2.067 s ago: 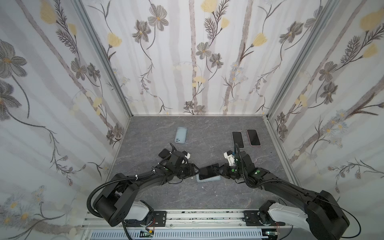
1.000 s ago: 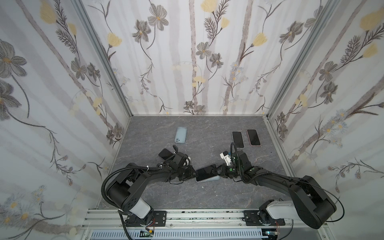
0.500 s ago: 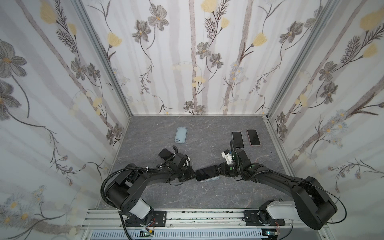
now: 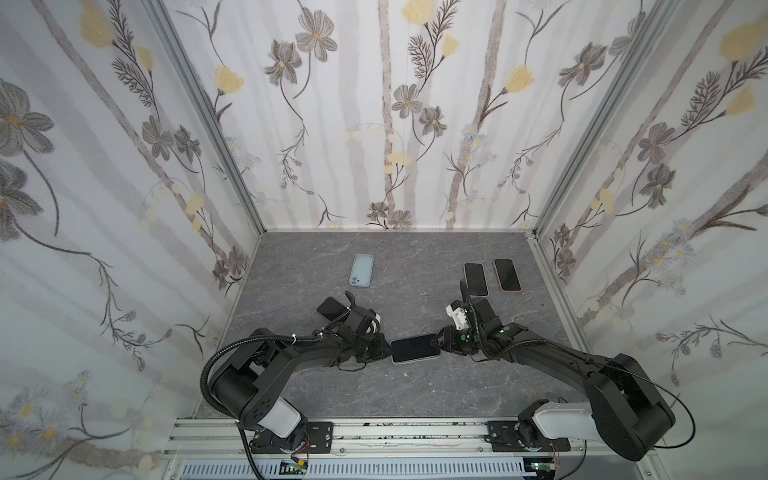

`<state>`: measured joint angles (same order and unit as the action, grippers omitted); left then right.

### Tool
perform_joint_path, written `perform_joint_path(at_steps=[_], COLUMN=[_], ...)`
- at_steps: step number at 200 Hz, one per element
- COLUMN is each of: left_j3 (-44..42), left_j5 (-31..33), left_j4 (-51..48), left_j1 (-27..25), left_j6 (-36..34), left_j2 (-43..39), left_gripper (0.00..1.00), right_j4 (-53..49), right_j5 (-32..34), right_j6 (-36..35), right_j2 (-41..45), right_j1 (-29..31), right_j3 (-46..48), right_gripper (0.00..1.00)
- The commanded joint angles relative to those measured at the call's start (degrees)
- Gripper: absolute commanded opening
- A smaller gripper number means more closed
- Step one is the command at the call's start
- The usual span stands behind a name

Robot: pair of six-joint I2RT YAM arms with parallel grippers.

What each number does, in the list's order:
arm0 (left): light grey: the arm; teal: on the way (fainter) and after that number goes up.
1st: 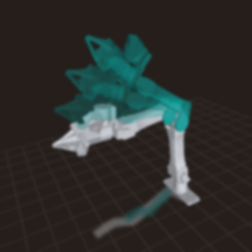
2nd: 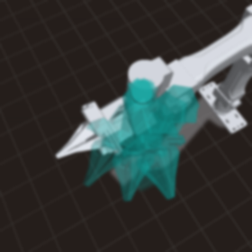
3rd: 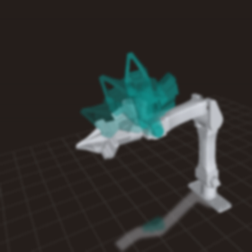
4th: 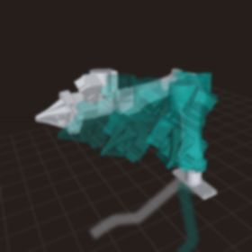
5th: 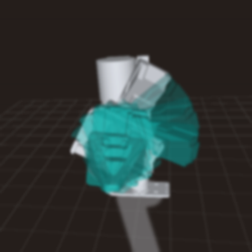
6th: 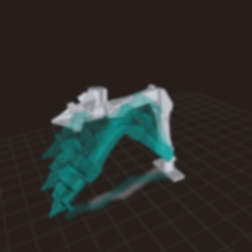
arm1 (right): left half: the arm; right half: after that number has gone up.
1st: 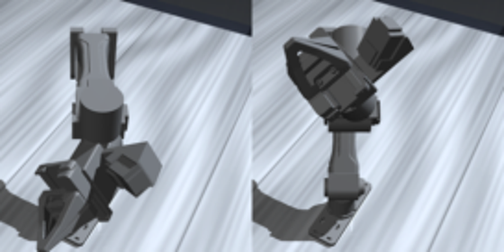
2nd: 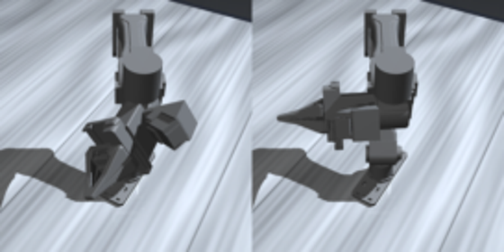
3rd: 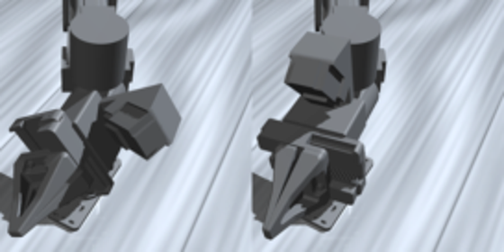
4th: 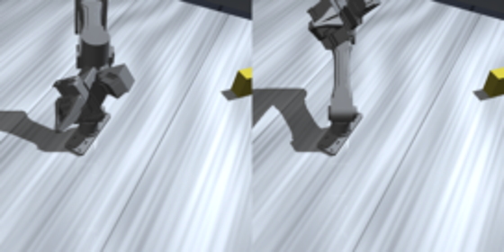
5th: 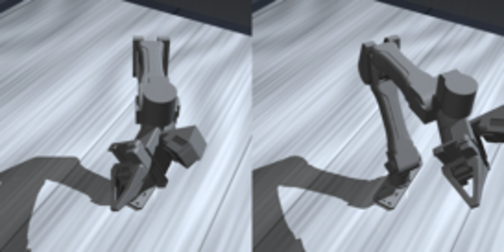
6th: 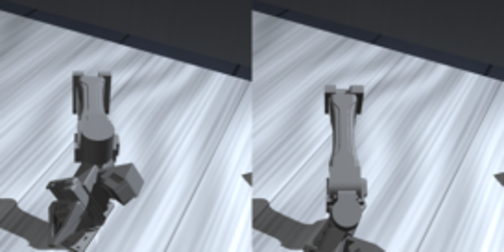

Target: Put the phone into the phone case

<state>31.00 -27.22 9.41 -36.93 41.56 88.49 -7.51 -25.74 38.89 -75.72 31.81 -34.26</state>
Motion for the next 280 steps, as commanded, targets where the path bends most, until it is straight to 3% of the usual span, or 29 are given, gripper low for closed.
perform_joint_path(at_steps=[1, 88, 153, 184, 240, 280], left_j3=[-0.2, -0.2, -0.1, -0.1, -0.7, -0.9], left_j5=[0.6, 1.5, 0.9, 0.5, 1.9, 3.0], left_j4=[-1.4, -2.8, -2.6, -2.4, -2.9, -3.1], left_j1=[0.0, -0.1, -0.1, -0.2, -0.3, -0.3], left_j6=[-1.1, -1.9, -1.8, -1.7, -1.6, -1.9], left_j2=[0.5, 0.0, 0.3, 0.6, -0.1, -1.3], left_gripper=[0.2, 0.17, 0.16, 0.17, 0.21, 0.16], right_j4=[2.0, -5.6, -4.0, -2.3, -2.8, -7.4], right_j5=[-1.8, 4.7, 1.7, -0.6, -0.3, 6.4], right_j6=[-0.7, -3.8, -4.0, -3.5, -3.4, -4.6], right_j2=[-0.5, -1.7, -6.0, -7.2, -8.0, -3.4], right_j1=[0.0, -0.2, 0.0, 0.3, 1.1, 0.6], right_j3=[0.0, -2.3, -2.3, -2.0, -1.9, -4.6], right_gripper=[0.4, 0.37, 0.12, 0.06, 0.06, 0.18])
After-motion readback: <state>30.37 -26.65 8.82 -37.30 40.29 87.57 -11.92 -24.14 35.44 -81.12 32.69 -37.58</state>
